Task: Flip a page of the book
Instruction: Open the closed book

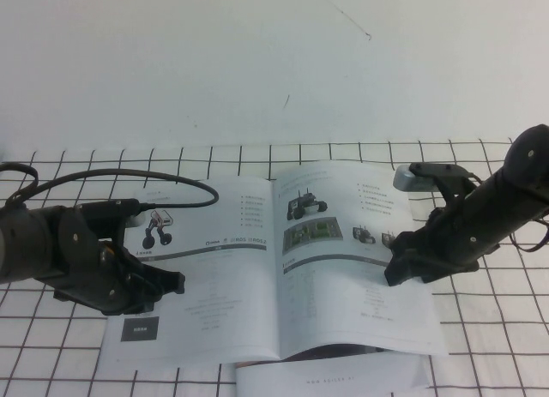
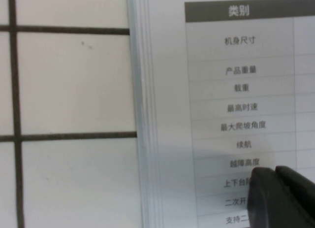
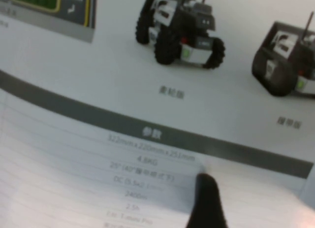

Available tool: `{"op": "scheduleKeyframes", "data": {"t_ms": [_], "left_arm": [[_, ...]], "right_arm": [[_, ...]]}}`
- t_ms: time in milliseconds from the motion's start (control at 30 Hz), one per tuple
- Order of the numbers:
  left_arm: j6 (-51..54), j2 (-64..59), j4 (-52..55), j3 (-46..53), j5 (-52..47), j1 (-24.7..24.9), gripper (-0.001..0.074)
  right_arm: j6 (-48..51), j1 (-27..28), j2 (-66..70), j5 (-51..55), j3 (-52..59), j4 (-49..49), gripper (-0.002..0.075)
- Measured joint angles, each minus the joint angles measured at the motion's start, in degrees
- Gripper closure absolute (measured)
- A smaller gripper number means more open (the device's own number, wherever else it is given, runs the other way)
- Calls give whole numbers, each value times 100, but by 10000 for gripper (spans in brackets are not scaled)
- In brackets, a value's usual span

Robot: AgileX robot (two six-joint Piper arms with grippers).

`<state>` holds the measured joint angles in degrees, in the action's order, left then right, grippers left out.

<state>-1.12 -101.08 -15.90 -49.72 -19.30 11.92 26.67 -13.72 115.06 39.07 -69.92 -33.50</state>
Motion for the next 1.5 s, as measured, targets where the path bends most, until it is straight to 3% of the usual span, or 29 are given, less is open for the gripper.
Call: {"op": "scheduleKeyframes", "data": {"t_ms": [433,633,1000,1233,1500], "left_arm": [[0,0,0,0,0,0,738],[0,36,0,0,0,0,738],[-82,1142,-238,-140,-101,23,738],[881,1098,-1298,-534,-322,659,738],[992,265,-1594,-799,-126,1038,738]], "right_arm": [[1405,0,36,250,0,-2112,251],[1560,-11,-136,445,-137,-2240,251],[1271,-11,-341,864,-773,-1425,251],[408,-11,-341,874,-795,-59,251],[-273,-11,-318,861,-795,888,251]]}}
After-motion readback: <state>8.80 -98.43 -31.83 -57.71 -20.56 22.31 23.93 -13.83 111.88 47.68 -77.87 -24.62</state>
